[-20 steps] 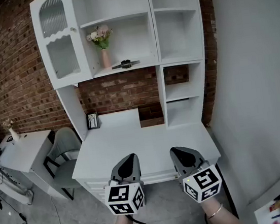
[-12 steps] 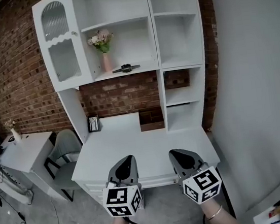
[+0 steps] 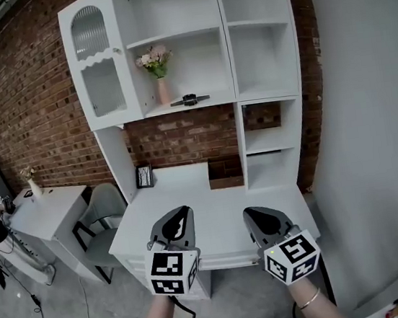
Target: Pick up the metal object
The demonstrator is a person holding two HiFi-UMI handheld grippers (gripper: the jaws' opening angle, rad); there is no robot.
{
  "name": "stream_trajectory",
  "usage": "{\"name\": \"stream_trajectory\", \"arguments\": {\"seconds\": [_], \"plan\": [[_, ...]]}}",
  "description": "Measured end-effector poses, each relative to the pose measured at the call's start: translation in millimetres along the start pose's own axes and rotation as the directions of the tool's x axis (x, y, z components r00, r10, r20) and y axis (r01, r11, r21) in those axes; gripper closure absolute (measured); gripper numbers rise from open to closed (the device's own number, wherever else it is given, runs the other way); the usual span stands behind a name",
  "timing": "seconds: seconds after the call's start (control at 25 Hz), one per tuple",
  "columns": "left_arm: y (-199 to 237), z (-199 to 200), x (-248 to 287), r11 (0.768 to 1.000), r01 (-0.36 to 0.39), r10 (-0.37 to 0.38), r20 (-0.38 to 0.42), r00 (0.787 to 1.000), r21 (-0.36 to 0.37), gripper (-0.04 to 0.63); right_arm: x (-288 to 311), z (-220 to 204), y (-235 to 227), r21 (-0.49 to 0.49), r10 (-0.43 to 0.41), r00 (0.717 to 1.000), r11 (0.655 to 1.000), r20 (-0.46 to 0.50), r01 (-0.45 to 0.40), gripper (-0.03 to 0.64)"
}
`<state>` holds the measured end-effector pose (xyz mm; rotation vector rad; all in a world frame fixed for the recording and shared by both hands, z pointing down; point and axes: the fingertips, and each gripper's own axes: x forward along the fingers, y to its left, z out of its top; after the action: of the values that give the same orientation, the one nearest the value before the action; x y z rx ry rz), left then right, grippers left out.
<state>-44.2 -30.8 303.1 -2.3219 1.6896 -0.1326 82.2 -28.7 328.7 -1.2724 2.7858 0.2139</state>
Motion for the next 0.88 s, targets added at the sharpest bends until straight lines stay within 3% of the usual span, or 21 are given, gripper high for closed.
{"name": "stream_trajectory", "arguments": {"seconds": [0.4, 0.88], "plan": [[53.5, 5.8, 63.7, 0.996, -0.001, 0.0, 0.009, 1.0, 0.085, 0.546, 63.3, 1.6, -27.0, -0.016, -0.012, 1.0, 1.0, 0.023, 0.012, 0.611], [168.7, 26.0, 205.6, 0.981, 0.03, -0.048, 0.094, 0.994, 0.193, 0.495, 202.8, -20.3, -80.0, 0.001, -0.06, 0.998, 0.998, 0.001, 0.06, 0.611]]}}
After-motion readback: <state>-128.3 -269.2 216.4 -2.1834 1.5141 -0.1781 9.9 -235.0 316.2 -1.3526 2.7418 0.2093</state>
